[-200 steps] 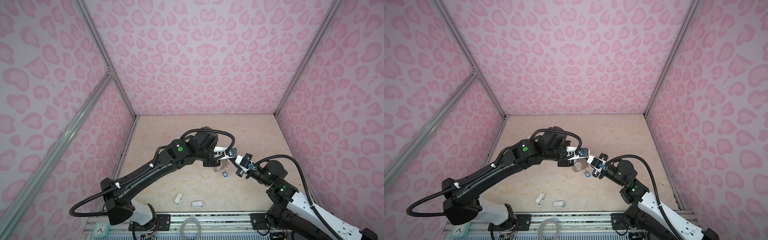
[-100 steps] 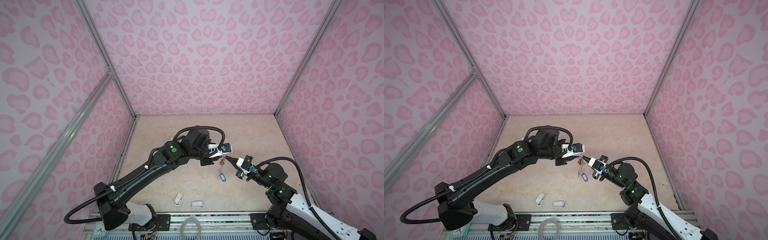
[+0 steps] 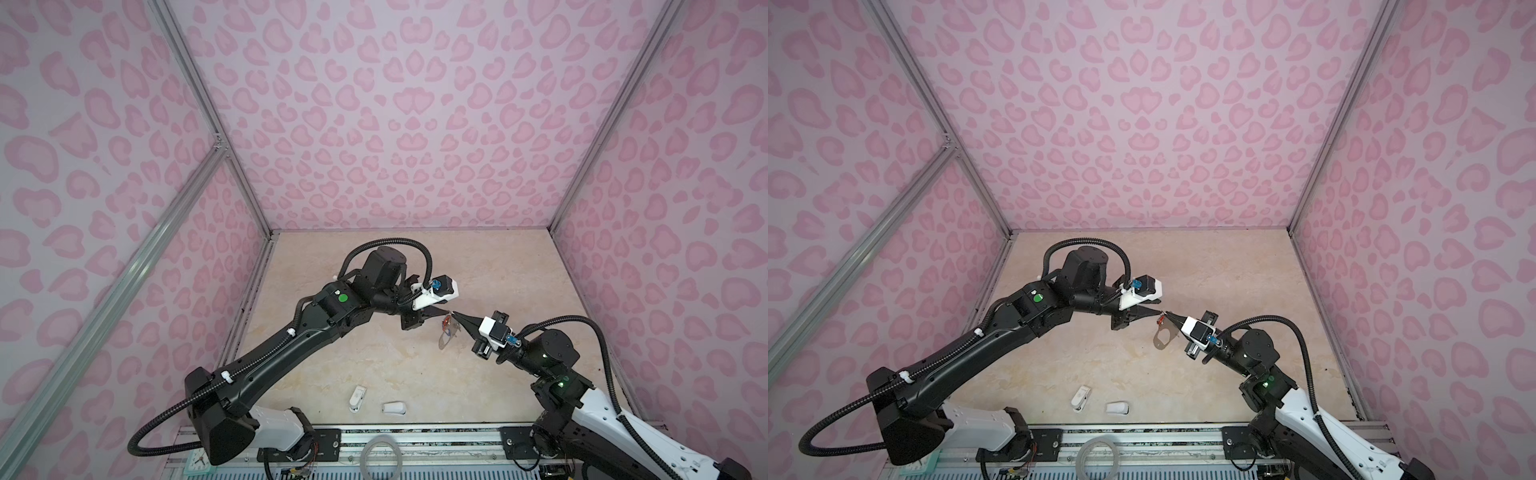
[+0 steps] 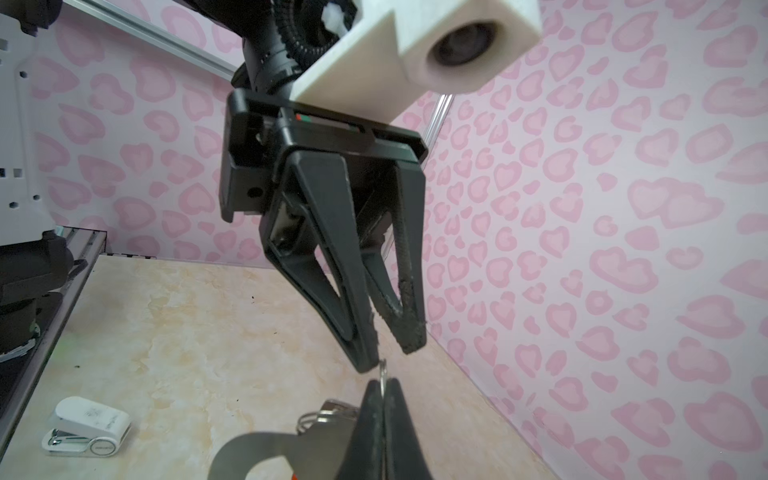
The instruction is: Put the keys on the keyring
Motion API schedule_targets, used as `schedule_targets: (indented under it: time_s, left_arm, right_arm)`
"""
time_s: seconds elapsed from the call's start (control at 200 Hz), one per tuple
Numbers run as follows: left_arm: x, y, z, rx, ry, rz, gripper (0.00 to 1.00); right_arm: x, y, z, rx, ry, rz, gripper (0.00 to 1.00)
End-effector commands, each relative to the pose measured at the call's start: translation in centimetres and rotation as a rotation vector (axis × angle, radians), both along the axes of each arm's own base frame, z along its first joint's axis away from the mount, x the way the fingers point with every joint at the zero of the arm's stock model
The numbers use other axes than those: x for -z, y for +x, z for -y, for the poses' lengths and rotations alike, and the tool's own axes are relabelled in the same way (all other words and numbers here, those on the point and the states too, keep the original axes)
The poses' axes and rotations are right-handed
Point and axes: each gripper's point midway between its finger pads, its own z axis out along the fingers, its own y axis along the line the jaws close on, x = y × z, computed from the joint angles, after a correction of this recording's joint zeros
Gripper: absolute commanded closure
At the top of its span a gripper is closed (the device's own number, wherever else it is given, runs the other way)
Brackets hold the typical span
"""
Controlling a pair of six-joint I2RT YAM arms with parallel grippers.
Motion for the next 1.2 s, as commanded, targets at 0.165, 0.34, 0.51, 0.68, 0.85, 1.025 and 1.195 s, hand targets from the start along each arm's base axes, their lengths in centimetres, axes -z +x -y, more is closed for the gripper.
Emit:
schedule_targets:
  time_s: [0.165, 0.34, 0.51, 0.68, 0.85, 1.025, 1.195]
  left_arm:
    - [0.3, -0.9, 0.8, 0.081, -0.015, -0.022, 0.77]
    - [0.1, -0.9, 0.8, 0.093, -0.018, -0.009, 0.94]
    - [-0.6, -0.5, 0.5, 0.066, -0.013, 0.032, 0.97]
    - [-0.4, 0.5, 0.0, -0.007, 0.072, 0.115, 0.97]
    - [0.4, 1.0, 0.1, -0.044, 0.19, 0.203, 0.97]
    - [0.6, 1.2, 0.4, -0.051, 0.247, 0.259, 0.97]
    - [0.5, 0.9, 0.6, -0.042, 0.267, 0.284, 0.97]
  right_arm:
    - [-1.1, -0.5, 0.0, -0.02, 0.016, 0.028, 1.0]
    - [-0.7, -0.5, -0.2, -0.029, 0.005, 0.011, 1.0]
    - [-0.2, 0.2, 0.6, 0.032, -0.027, -0.011, 0.89]
    - [0.3, 0.8, 1.8, 0.102, -0.097, -0.023, 0.74]
    - [0.3, 0.9, 1.7, 0.096, -0.118, -0.041, 0.71]
    - [0.2, 1.1, 1.3, 0.079, -0.119, -0.049, 0.72]
    - [0.2, 1.2, 1.1, 0.074, -0.117, -0.052, 0.75]
